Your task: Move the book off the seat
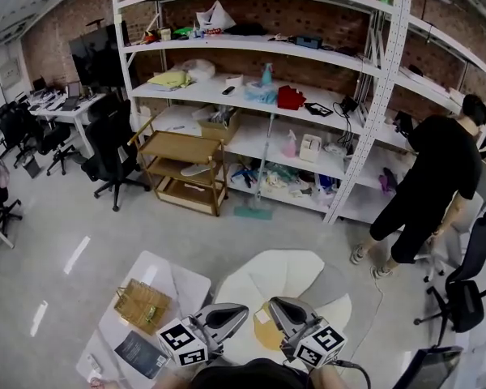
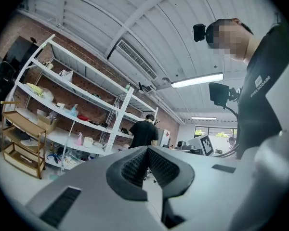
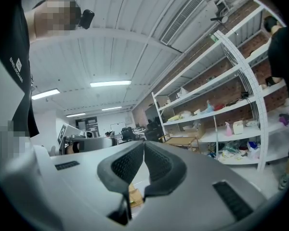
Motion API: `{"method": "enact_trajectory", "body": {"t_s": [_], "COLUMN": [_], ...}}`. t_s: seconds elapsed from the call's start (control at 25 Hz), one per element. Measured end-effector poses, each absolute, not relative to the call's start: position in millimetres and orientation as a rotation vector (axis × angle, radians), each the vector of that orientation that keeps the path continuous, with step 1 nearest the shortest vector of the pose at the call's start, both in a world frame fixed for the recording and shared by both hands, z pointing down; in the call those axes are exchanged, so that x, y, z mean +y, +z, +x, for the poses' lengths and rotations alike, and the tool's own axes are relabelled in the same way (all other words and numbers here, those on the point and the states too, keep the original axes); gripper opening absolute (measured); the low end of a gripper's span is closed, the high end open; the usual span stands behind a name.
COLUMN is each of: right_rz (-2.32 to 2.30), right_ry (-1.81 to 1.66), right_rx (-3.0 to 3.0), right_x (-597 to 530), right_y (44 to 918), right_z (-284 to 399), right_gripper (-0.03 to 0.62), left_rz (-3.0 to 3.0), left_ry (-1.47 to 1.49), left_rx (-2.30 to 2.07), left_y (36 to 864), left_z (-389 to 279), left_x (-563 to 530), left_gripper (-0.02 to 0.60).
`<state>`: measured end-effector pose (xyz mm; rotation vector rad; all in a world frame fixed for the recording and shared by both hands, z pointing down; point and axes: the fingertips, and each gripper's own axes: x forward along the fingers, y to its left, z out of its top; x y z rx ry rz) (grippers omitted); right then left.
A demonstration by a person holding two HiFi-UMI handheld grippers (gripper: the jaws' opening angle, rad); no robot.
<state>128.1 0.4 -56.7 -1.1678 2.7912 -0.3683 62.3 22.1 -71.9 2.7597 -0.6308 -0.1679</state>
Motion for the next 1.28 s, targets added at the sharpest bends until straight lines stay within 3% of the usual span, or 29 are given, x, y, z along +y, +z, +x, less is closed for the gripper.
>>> {"method": "enact_trajectory", "body": {"t_s": [1.28], "right_rz": [-1.183], "right_ry": [-0.331], "right_rx": [2.814], "right_x": [0], "right_y": [-59], "right_z": [127], "right_gripper": [0.015], "left_rz": [2.756], "left_ry": [-0.133], "left_rx": [-0.702], "left_y": [-66], "left_z": [58], "left_x": [13], "left_gripper": [0.005]}}
